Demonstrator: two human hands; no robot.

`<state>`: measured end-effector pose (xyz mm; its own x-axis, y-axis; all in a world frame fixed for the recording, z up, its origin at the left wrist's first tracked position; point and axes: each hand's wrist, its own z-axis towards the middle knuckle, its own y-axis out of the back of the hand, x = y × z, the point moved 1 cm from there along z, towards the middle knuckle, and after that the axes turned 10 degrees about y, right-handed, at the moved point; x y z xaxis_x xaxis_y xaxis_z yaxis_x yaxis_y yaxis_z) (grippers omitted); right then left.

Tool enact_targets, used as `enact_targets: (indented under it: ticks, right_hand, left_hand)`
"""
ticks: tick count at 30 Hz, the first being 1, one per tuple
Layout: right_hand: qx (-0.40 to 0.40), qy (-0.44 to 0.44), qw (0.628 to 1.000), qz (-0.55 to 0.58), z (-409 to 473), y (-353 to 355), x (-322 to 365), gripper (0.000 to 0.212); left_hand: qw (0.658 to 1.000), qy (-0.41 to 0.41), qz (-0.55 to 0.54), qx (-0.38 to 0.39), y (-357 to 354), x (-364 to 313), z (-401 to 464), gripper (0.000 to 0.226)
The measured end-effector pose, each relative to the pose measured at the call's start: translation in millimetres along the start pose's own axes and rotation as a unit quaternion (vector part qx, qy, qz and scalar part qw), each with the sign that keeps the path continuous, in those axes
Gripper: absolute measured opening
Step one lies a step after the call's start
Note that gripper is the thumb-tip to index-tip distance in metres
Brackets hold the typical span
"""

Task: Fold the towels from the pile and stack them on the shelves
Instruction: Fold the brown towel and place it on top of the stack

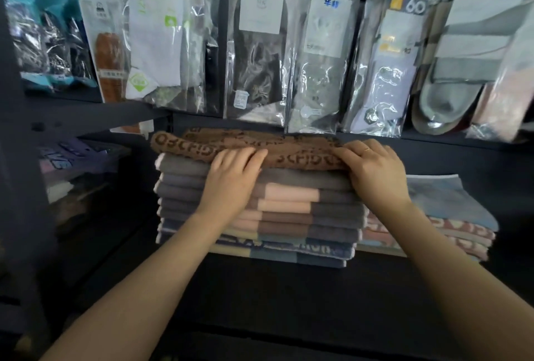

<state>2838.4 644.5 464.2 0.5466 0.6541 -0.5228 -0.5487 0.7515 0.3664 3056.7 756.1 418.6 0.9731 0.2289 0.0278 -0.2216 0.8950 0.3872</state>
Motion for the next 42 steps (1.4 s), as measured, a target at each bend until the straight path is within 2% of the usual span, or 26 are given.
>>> enact_targets:
  ticks: [2,4,7,8,11,15,17,19,20,21,23,24,25,26,27,29,30,32,34,36,37,40,42]
  right_hand:
    - [-0.006,0.004,1.000,0.020,-9,1,0,0.032]
    - [-0.014,0.003,0.999,0.047,-20,-3,3,0.029]
    - [-0.045,-0.018,0.988,0.149,-25,-13,-12,0.025]
    - [-0.036,-0.046,0.975,0.215,-23,-15,-20,0.026]
    - [0.033,-0.098,0.918,0.382,-16,-28,-43,0.038]
    - [-0.017,-0.053,0.929,0.367,-19,-35,-60,0.032]
    - [-0.036,-0.037,0.931,0.361,-25,-34,-62,0.029]
    - [0.006,-0.036,0.932,0.361,-34,-38,-59,0.035]
    - [0.037,-0.066,0.923,0.376,-39,-41,-58,0.041]
    - [0.054,-0.125,0.900,0.415,-43,-42,-59,0.044]
    - [0.031,-0.259,0.813,0.520,-40,-34,-63,0.040]
    - [0.009,-0.284,0.775,0.565,-37,-30,-62,0.032]
    - [-0.001,-0.266,0.760,0.593,-33,-23,-58,0.026]
    - [0.012,-0.222,0.759,0.612,-28,-15,-51,0.030]
    - [0.046,-0.162,0.774,0.610,-26,-10,-42,0.039]
    - [0.126,-0.074,0.839,0.525,-29,-16,-28,0.050]
    - [0.150,-0.070,0.861,0.480,-34,-21,-25,0.050]
    - [0.142,-0.142,0.876,0.438,-47,-26,-26,0.040]
    - [0.071,-0.248,0.875,0.410,-64,-20,-27,0.031]
    - [0.014,-0.355,0.835,0.419,-81,-6,-22,0.025]
    - [0.013,-0.390,0.807,0.443,-88,0,-17,0.022]
    - [0.053,-0.397,0.756,0.518,-101,6,3,0.019]
    - [0.038,-0.401,0.723,0.561,-101,5,15,0.028]
  left_hand:
    - [1.000,0.006,0.013,0.020,1,-5,1,0.060]
    - [0.999,0.012,0.007,0.039,5,-13,3,0.067]
    - [0.997,0.019,-0.001,0.079,15,-23,11,0.056]
    - [0.995,0.027,-0.013,0.095,20,-28,14,0.050]
    - [0.985,0.038,-0.056,0.161,27,-43,28,0.052]
    - [0.985,-0.048,-0.015,0.167,15,-59,39,0.043]
    - [0.984,-0.060,0.003,0.168,11,-61,40,0.038]
    - [0.984,-0.052,0.004,0.172,10,-63,35,0.038]
    - [0.985,-0.047,-0.005,0.167,11,-64,34,0.039]
    - [0.985,-0.044,-0.018,0.166,13,-65,33,0.042]
    - [0.980,-0.052,-0.037,0.190,18,-73,37,0.051]
    - [0.973,-0.061,-0.038,0.217,17,-77,40,0.055]
    - [0.966,-0.075,-0.031,0.244,15,-81,43,0.059]
    - [0.961,-0.091,-0.020,0.259,12,-87,44,0.063]
    - [0.959,-0.108,-0.008,0.262,9,-94,43,0.067]
    - [0.959,-0.131,0.026,0.251,1,-103,37,0.073]
    - [0.960,-0.135,0.045,0.242,-4,-104,33,0.073]
    - [0.962,-0.127,0.071,0.230,-11,-104,24,0.072]
    - [0.973,-0.095,0.043,0.206,-10,-105,21,0.070]
    - [0.980,-0.050,-0.017,0.193,-3,-108,23,0.067]
    - [0.980,-0.042,-0.044,0.191,0,-108,25,0.064]
    - [0.978,-0.094,-0.044,0.183,2,-117,30,0.053]
    - [0.973,-0.110,-0.033,0.202,1,-125,39,0.049]
